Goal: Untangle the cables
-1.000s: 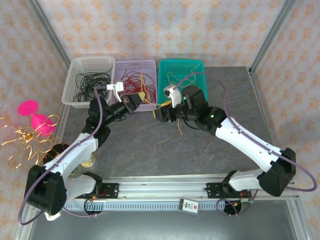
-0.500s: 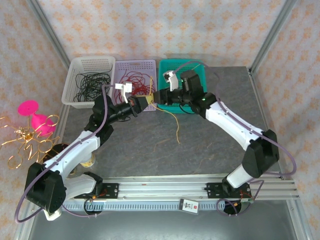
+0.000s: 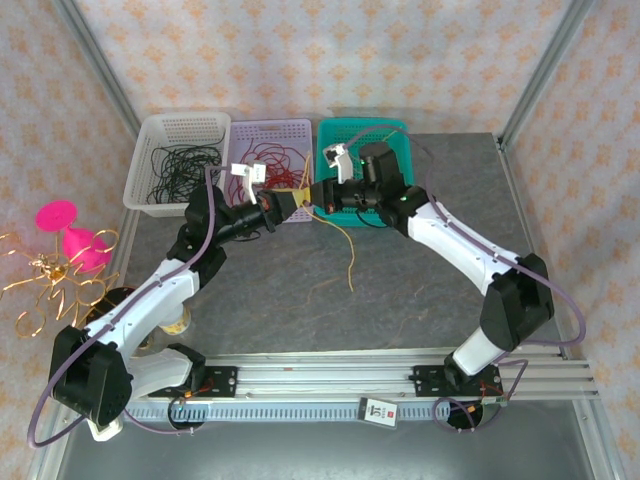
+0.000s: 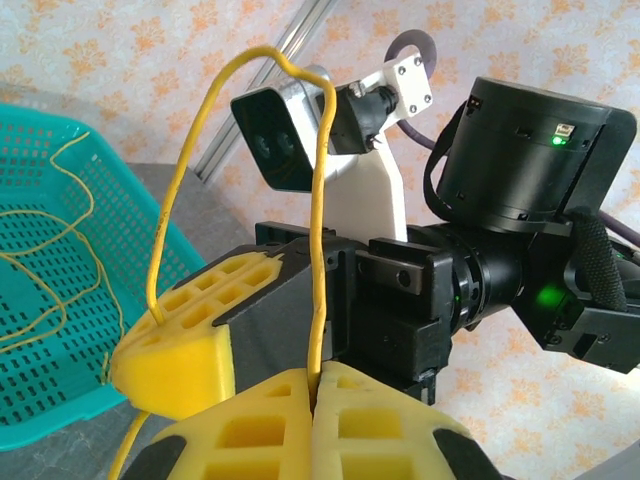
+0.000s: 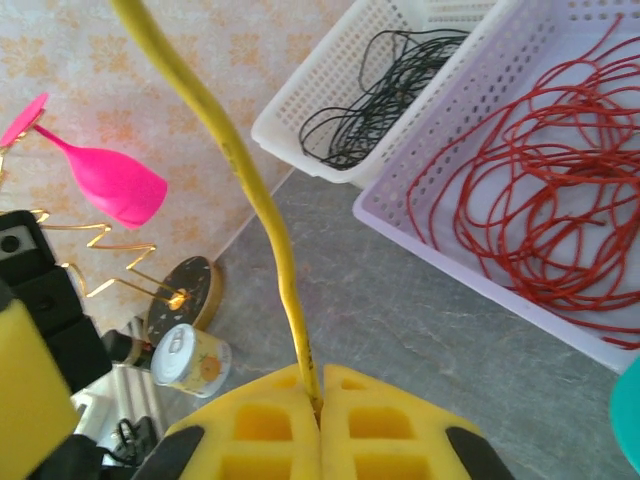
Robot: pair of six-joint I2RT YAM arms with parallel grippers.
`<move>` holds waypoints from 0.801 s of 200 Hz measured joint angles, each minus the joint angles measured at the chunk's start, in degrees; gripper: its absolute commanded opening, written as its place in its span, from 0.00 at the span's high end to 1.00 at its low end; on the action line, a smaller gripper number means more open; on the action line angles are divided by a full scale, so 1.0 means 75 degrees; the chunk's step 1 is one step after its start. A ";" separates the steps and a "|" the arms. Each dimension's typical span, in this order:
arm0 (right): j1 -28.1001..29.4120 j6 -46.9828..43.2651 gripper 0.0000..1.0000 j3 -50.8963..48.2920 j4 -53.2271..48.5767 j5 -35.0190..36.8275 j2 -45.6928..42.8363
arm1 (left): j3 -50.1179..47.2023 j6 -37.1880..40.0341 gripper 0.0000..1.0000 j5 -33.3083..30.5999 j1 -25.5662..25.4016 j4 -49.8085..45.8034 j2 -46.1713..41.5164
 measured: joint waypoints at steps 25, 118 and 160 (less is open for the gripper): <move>-0.0044 -0.0026 1.00 -0.0239 0.0032 0.0565 -0.0149 | 0.0114 0.0134 1.00 -0.0026 0.0000 -0.0289 0.0000; -0.0568 -0.0959 1.00 -0.1373 -0.0428 0.3048 -0.1212 | 0.0510 0.0478 1.00 -0.0560 0.0227 -0.1352 -0.0067; -0.0714 -0.1177 1.00 -0.1550 -0.0772 0.3926 -0.1233 | 0.0641 0.0440 1.00 -0.0746 0.0525 -0.1343 -0.0274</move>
